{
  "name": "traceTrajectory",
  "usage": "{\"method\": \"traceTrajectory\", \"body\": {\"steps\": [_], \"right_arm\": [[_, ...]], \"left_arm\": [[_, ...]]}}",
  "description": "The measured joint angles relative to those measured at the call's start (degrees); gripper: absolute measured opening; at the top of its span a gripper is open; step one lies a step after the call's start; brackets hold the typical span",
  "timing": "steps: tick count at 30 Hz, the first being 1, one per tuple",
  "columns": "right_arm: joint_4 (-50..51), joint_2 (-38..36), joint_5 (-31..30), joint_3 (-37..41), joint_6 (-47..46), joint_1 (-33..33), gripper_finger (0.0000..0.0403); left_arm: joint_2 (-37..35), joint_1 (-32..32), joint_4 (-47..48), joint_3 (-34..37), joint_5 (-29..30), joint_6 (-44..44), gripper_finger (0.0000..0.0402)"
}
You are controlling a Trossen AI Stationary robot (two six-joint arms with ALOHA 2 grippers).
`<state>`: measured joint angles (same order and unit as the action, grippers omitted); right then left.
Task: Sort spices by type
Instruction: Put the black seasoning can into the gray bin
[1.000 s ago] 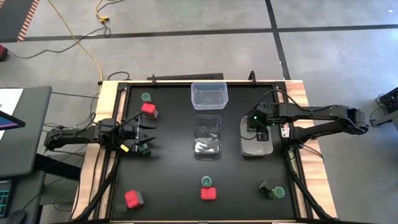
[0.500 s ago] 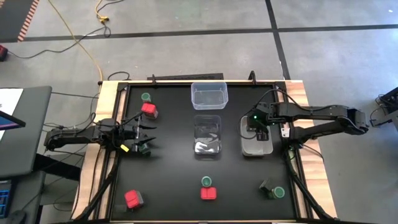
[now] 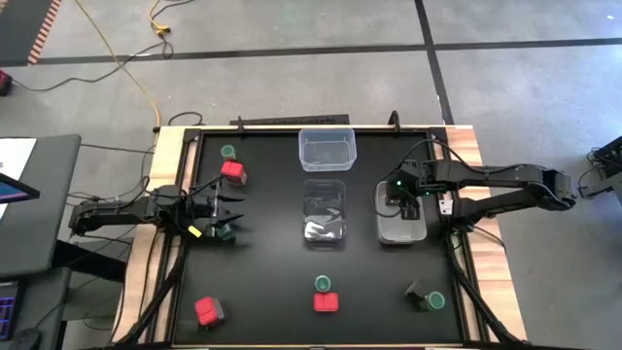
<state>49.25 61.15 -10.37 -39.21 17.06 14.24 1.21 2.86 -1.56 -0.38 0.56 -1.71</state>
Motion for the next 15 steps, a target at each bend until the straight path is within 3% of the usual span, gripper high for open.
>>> {"method": "traceTrajectory", "body": {"steps": [15], "right_arm": [[3.68, -0.17, -0.19, -2.97, 1.82, -0.16, 0.0205]], "left_arm": [[0.00, 0.00, -0.01, -0.01, 0.02, 0.00, 0.0203]]}}
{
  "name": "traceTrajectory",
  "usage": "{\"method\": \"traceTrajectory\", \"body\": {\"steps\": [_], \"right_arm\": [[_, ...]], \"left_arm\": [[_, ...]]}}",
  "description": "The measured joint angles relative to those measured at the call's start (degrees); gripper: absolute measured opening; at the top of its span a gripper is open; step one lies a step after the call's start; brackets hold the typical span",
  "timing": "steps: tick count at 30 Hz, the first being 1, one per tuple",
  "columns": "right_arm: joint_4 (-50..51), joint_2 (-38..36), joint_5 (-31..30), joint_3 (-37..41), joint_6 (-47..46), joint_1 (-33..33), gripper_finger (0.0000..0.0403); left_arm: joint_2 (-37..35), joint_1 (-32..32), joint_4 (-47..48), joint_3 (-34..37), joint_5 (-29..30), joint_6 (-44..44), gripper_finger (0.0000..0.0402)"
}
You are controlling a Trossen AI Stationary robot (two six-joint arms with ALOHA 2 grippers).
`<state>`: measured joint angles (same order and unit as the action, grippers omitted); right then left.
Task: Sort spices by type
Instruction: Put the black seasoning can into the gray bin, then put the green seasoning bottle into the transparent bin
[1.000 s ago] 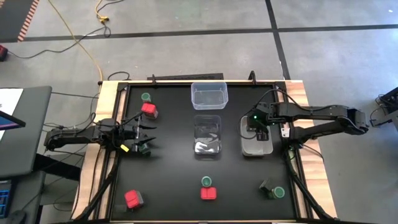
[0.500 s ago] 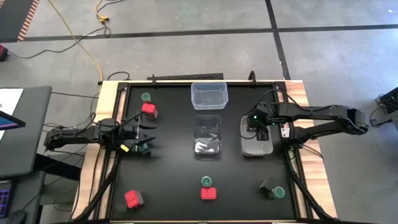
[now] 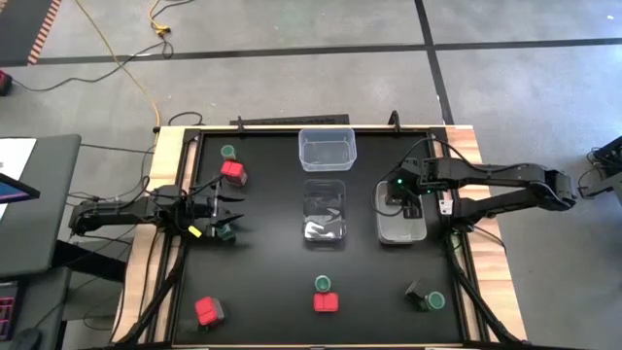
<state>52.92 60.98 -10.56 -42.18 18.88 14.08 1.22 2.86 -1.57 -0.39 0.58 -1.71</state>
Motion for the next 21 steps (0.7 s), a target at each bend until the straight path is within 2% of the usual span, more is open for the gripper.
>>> {"method": "traceTrajectory", "body": {"steps": [4, 13, 21], "right_arm": [[0.47, 0.01, 0.04, -1.35, -0.80, -0.23, 0.0205], [8.12, 0.01, 0.15, -7.78, -2.79, -0.21, 0.0205], [9.21, -1.96, 0.24, -10.95, -21.32, -0.90, 0.0205]], "left_arm": [[0.00, 0.00, 0.00, 0.00, 0.00, -0.01, 0.0203], [0.00, 0.01, 0.01, 0.01, 0.00, -0.01, 0.0203], [0.00, 0.00, 0.01, 0.01, 0.00, -0.01, 0.0203]]}}
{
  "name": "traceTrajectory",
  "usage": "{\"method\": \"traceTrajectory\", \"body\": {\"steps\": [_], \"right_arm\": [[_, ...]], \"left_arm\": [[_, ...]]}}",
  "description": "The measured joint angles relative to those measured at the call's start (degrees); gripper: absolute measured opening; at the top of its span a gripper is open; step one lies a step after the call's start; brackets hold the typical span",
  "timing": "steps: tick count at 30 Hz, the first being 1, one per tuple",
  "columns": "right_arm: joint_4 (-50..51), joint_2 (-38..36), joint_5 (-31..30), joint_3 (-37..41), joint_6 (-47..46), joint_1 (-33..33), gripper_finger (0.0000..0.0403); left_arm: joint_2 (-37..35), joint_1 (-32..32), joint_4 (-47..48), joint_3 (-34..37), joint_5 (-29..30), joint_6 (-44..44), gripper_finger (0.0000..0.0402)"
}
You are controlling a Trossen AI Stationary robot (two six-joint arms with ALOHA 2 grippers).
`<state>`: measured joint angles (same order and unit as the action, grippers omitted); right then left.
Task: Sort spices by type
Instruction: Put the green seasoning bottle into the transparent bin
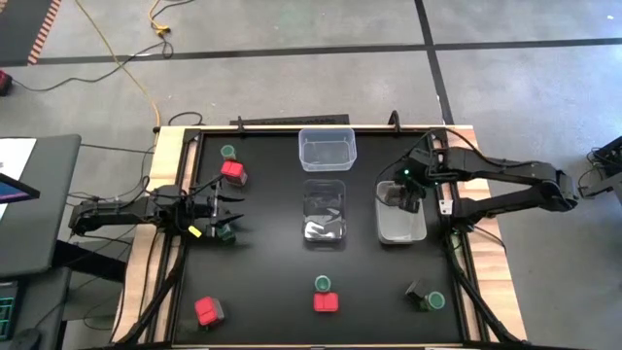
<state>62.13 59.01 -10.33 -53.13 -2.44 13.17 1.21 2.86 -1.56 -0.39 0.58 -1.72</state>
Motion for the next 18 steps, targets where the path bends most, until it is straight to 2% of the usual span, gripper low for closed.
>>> {"method": "traceTrajectory", "body": {"steps": [7, 14, 18], "right_arm": [[-3.41, -5.85, 0.11, -0.10, -15.46, -3.08, 0.0205], [-12.90, -9.79, -0.12, -0.10, -31.20, -6.80, 0.0199], [-17.96, -9.91, -3.19, -0.10, -39.68, -10.14, 0.0183]], "left_arm": [[0.02, -0.01, -0.02, 0.01, 0.00, 0.00, 0.0203], [0.02, 0.01, 0.00, 0.01, 0.00, 0.00, 0.0203], [0.02, 0.02, -0.02, -0.01, 0.00, 0.02, 0.0203]]}}
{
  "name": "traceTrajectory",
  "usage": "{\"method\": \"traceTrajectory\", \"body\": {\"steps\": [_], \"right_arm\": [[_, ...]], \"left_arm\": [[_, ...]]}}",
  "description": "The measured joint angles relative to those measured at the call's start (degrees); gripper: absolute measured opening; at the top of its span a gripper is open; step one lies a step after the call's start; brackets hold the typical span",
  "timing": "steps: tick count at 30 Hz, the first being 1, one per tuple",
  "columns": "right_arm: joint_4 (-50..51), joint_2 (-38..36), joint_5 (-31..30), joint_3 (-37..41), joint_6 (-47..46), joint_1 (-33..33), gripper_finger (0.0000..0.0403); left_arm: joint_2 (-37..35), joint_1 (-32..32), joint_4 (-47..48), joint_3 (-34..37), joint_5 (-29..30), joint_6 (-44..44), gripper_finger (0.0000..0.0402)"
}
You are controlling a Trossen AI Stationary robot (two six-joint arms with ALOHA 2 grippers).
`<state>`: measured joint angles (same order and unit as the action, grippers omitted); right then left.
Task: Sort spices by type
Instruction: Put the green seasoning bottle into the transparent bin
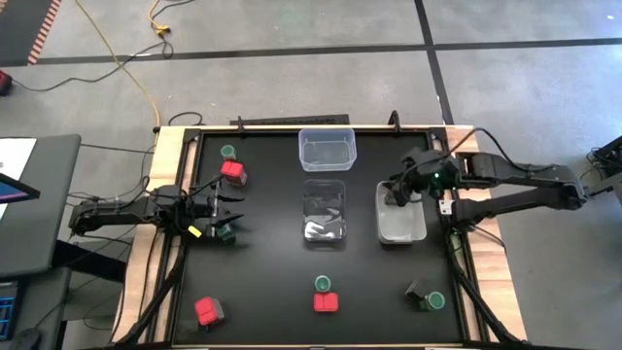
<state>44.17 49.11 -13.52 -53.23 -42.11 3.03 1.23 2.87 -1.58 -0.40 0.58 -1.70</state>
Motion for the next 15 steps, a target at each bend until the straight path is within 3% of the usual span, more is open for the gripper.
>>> {"method": "traceTrajectory", "body": {"steps": [5, 8, 12, 15], "right_arm": [[-2.24, 1.49, -5.69, 0.00, -8.71, -5.74, 0.0152], [-1.78, 1.96, -5.94, 0.00, -14.03, -8.25, 0.0133], [-0.04, 2.45, -5.94, 0.00, -20.06, -10.90, 0.0118], [2.62, 2.38, -5.97, 0.00, -24.72, -11.96, 0.0113]], "left_arm": [[-0.01, 0.00, 0.00, 0.01, 0.25, -0.24, 0.0203], [0.00, 0.00, 0.00, 0.00, 0.24, 0.34, 0.0203], [-0.01, -0.01, -0.44, 0.01, 0.33, 7.98, 0.0203], [-0.02, 0.00, -1.17, 0.01, 3.63, 12.34, 0.0203]]}}
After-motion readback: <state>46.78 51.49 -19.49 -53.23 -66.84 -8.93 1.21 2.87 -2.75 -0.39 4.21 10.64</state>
